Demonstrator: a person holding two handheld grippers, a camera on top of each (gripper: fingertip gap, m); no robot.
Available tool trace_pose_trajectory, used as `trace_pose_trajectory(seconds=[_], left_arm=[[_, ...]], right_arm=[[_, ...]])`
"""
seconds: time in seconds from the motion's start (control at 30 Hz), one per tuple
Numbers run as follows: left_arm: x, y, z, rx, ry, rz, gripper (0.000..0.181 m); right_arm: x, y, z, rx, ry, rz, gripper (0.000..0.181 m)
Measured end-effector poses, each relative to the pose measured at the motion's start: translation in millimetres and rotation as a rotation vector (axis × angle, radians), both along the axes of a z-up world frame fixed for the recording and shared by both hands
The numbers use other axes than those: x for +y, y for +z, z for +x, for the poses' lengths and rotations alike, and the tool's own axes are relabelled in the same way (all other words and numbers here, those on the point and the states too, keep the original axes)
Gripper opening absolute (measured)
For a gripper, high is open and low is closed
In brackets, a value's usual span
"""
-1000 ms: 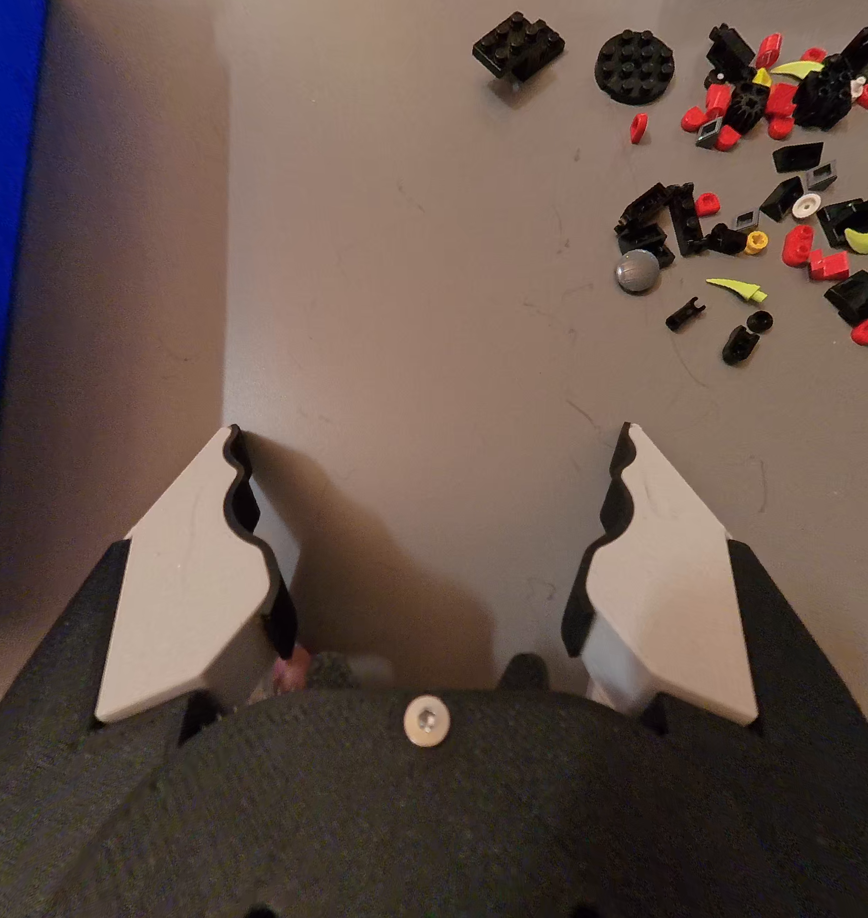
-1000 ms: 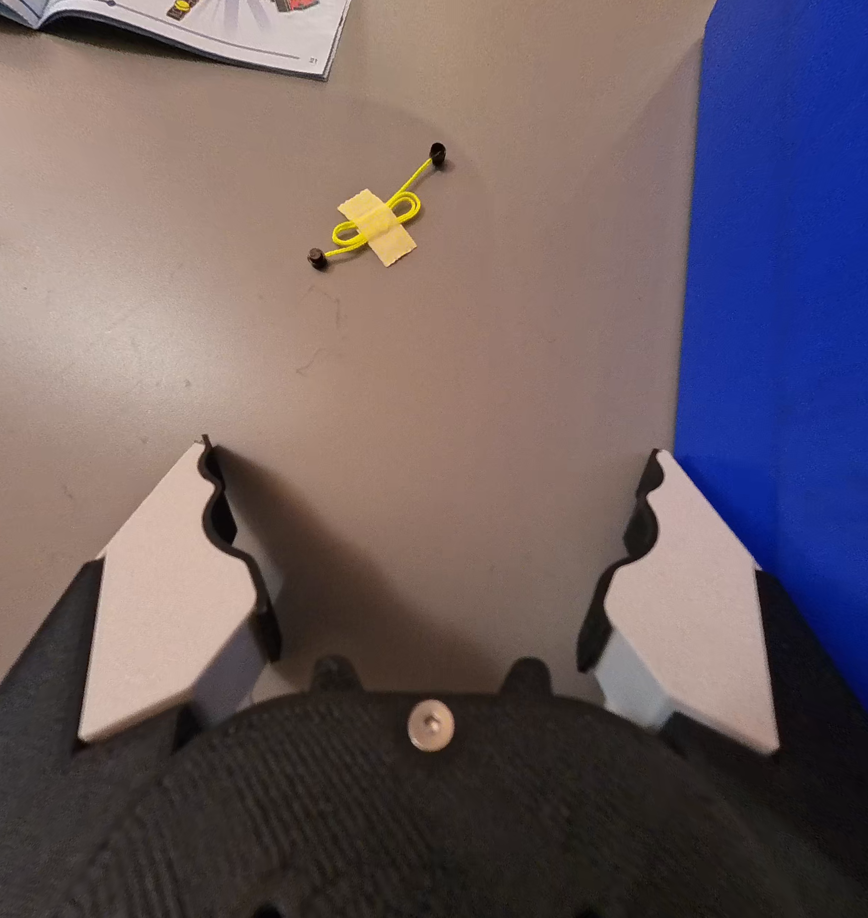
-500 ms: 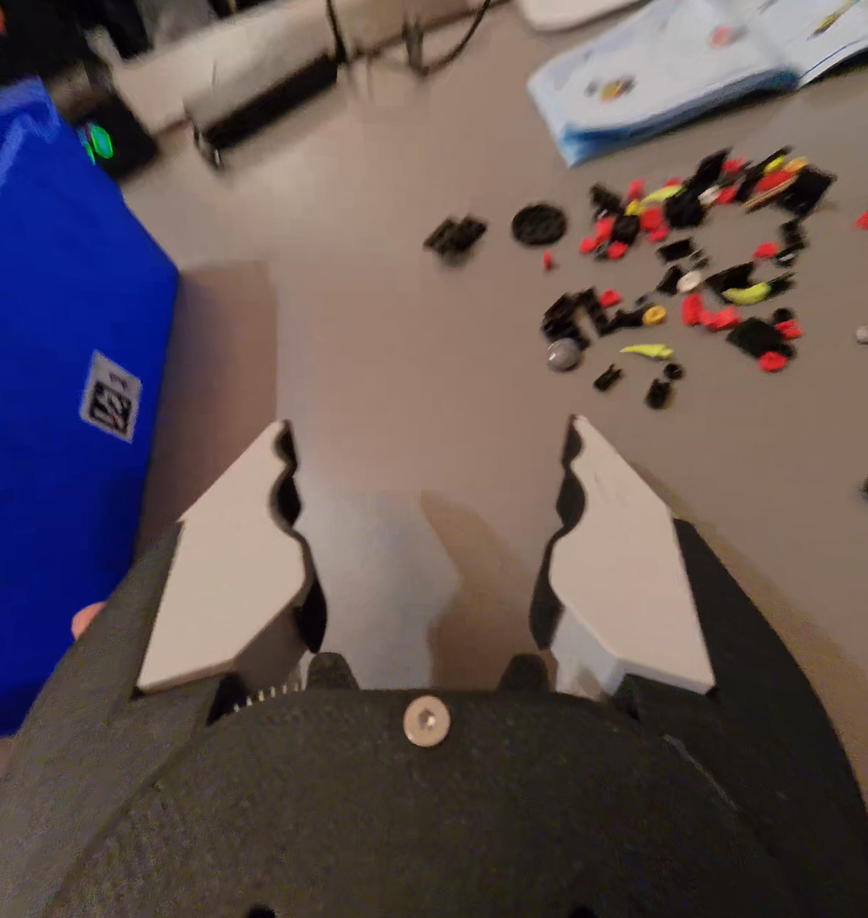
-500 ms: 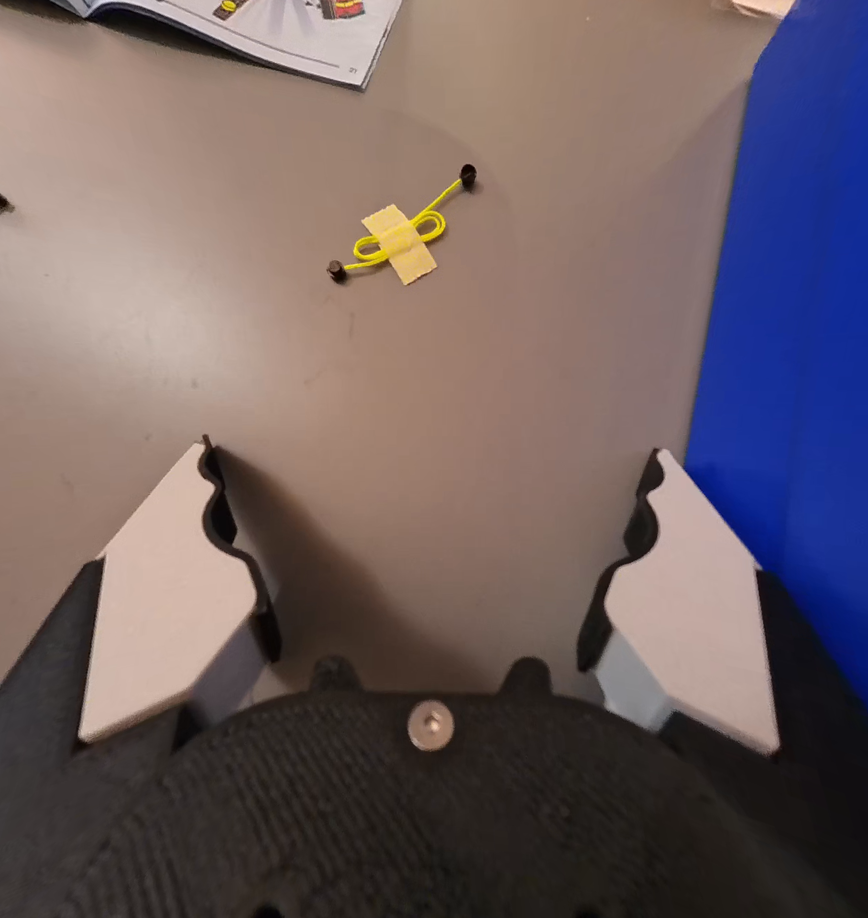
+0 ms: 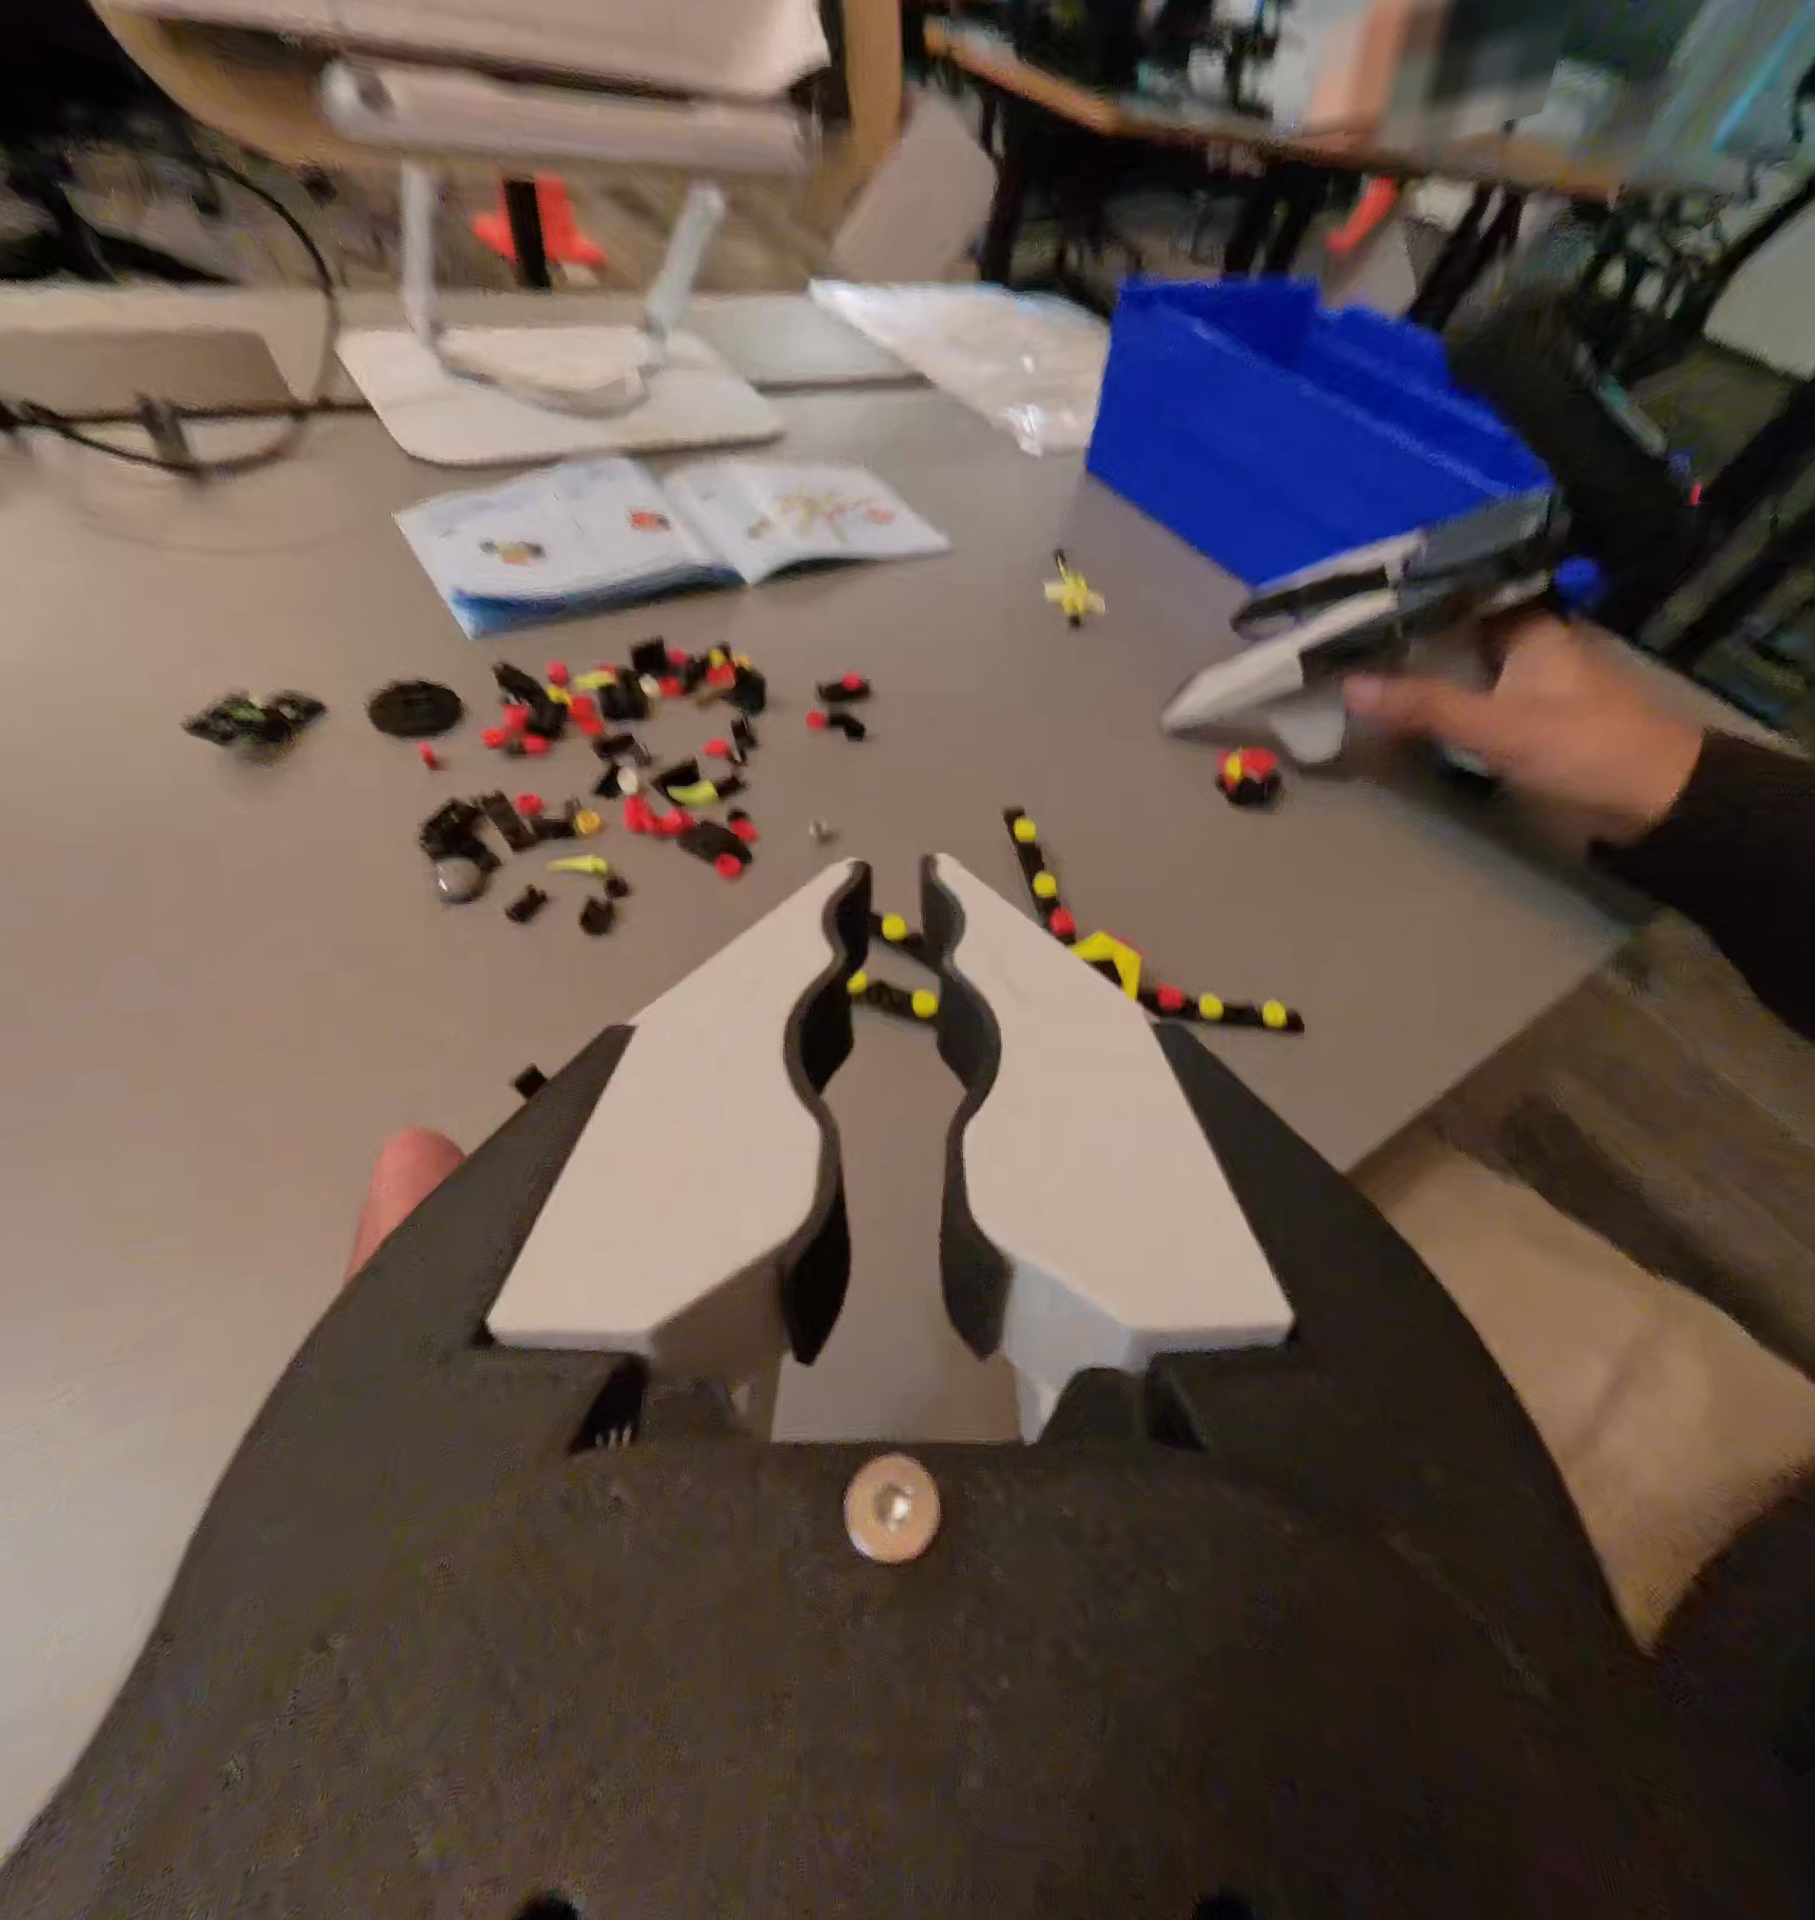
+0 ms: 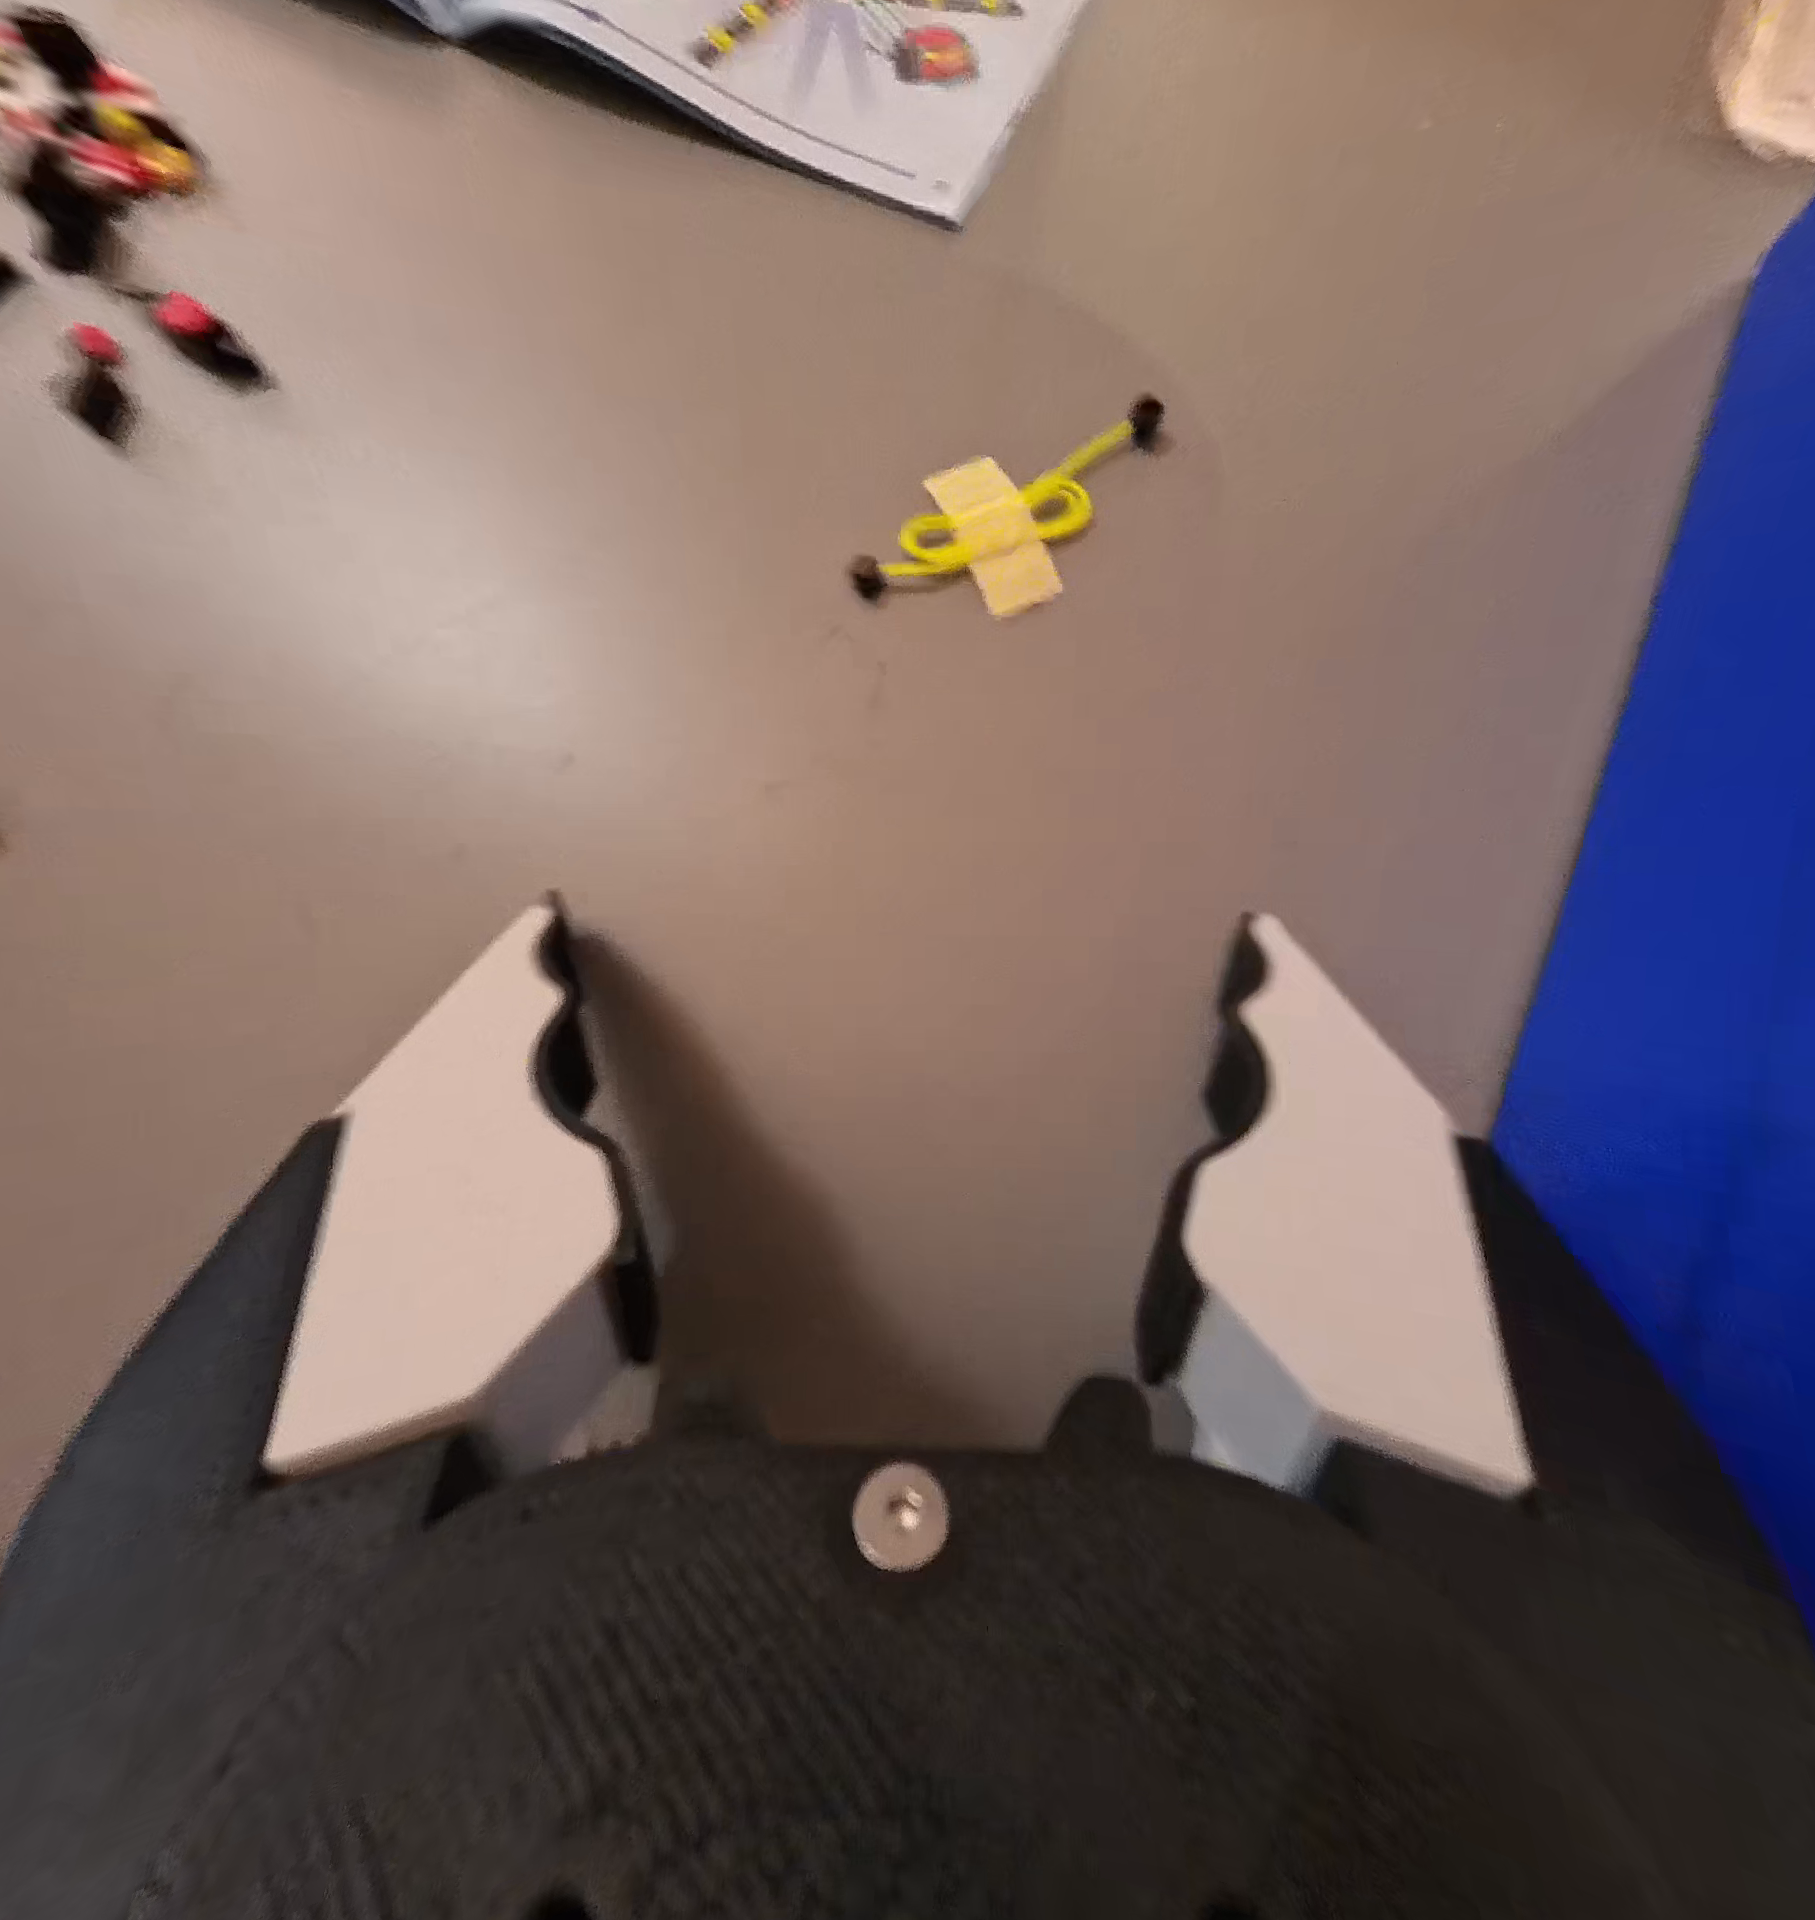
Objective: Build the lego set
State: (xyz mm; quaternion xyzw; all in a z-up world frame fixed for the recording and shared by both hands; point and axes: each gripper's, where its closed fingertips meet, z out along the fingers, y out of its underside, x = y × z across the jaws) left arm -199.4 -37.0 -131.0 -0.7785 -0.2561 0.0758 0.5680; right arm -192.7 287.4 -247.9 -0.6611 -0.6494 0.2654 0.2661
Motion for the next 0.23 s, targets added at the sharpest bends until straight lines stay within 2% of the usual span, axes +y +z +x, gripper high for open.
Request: trace_pose_trajectory(seconds=[0.07,0.17,0.23], left_arm=[[1,-5,4,-0.016,-0.02,-0.037,0.018],[6,1,12,-0.007,-0.03,0.031,0.02],[6,-6,17,-0.014,-0.038,0.041,0.02]], right_arm=[[-15,19,-3,0.044,0.061,-0.025,0.09],[-29,75,-7,0.209,0.084,0.021,0.08],[-40,114,-2,0.361,0.081,0.072,0.08]])
